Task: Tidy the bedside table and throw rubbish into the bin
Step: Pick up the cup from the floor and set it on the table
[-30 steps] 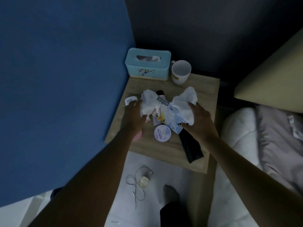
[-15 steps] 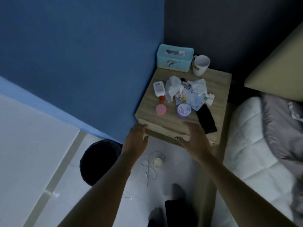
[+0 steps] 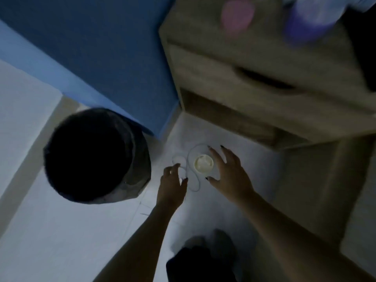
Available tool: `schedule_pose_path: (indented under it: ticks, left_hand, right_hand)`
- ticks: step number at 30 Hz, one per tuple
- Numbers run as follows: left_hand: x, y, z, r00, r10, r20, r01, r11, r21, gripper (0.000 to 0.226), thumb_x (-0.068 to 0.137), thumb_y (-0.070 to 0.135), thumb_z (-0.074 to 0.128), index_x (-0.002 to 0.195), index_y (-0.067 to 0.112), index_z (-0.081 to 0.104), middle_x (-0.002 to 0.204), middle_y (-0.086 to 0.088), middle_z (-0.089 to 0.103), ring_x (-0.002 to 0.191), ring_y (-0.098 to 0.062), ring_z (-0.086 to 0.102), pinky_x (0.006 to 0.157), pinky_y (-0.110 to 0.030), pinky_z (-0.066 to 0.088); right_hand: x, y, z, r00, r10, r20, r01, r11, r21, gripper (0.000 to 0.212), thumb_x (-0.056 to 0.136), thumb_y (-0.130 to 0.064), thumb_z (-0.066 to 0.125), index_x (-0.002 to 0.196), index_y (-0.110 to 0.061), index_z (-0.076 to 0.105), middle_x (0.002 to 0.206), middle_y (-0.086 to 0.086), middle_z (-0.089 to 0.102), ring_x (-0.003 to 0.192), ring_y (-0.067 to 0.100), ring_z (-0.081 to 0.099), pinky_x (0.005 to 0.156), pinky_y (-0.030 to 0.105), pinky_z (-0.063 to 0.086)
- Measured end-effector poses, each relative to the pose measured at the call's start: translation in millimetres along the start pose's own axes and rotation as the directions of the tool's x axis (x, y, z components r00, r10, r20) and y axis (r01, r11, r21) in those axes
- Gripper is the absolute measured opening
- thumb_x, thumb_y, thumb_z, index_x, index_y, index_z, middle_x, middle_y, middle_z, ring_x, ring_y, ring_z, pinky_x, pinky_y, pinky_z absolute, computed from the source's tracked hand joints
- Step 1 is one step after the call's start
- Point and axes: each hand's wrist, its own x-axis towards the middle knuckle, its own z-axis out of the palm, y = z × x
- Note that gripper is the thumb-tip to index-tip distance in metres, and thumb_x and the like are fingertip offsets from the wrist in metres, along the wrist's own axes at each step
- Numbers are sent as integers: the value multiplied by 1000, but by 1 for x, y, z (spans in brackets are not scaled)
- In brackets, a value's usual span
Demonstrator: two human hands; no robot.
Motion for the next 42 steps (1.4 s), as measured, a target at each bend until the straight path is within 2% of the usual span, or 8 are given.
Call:
schedule_pose_path:
  ticks: [9,16,21,27,34,36,38,42]
  left_hand:
    - [101,-68,124,996,-76,46,73,995,70,76,85,35,66,145,21,23,142,-19,35,121,-38,50,91,-47,54]
    - [116,-77,142,995,-94,21,95,995,-22,40,85,0,55,121,12,40,120,-17,47,104,-36,57,85,-42,55]
    - [110,-70,114,994,-102,37,105,992,-65,39,80,-10,50,116,5,50,118,-18,55,105,-35,59,88,-44,55]
    - [57,-15,36,995,-79,58,83,994,-77,39,77,-10,47,109,10,52,110,-13,54,90,-34,63,78,-47,57]
    - [-53,121,-120,998,55,33,-51,992,-114,37,77,-10,36,102,12,53,102,-17,55,89,-36,62,74,-47,57]
    - [-88,160,-171,993,116,35,-114,992,-51,37,80,-9,37,108,6,55,103,-15,54,94,-30,60,76,-33,54]
    - [-121,203,-226,989,146,33,-145,989,-14,38,84,-9,37,117,-1,53,111,-17,55,101,-26,56,79,-26,47]
    - [-177,288,-331,974,217,-63,-222,971,-88,34,88,-5,42,119,-9,54,109,-28,61,98,-37,62,78,-41,50]
  right_hand:
    - [50,68,126,996,-79,41,79,997,-1,94,76,-43,74,147,-41,13,156,7,21,141,31,24,95,45,51]
    - [67,67,141,991,-119,-65,122,991,51,79,76,-39,74,142,-27,33,145,3,42,131,27,42,90,40,55]
    - [63,48,115,991,-88,-100,98,991,93,77,73,-34,76,137,-26,36,137,1,48,119,26,51,82,36,56]
    - [28,3,14,989,-84,-123,96,991,92,79,73,-35,74,139,-29,32,137,-1,46,113,25,53,80,36,56]
    - [-37,-79,-205,952,-129,-277,146,988,44,84,65,-34,69,141,-24,34,132,6,54,108,31,59,83,39,56]
    - [-63,-101,-267,946,-132,-297,152,987,46,84,64,-36,66,141,-24,35,129,3,58,100,27,64,77,34,58]
    - [-82,-122,-331,937,-132,-323,157,986,53,82,71,-35,62,146,-27,28,139,0,49,113,25,57,83,35,55]
    - [-109,-145,-451,925,-94,-369,125,990,60,89,77,-39,63,150,-28,14,148,1,35,132,24,42,97,38,48]
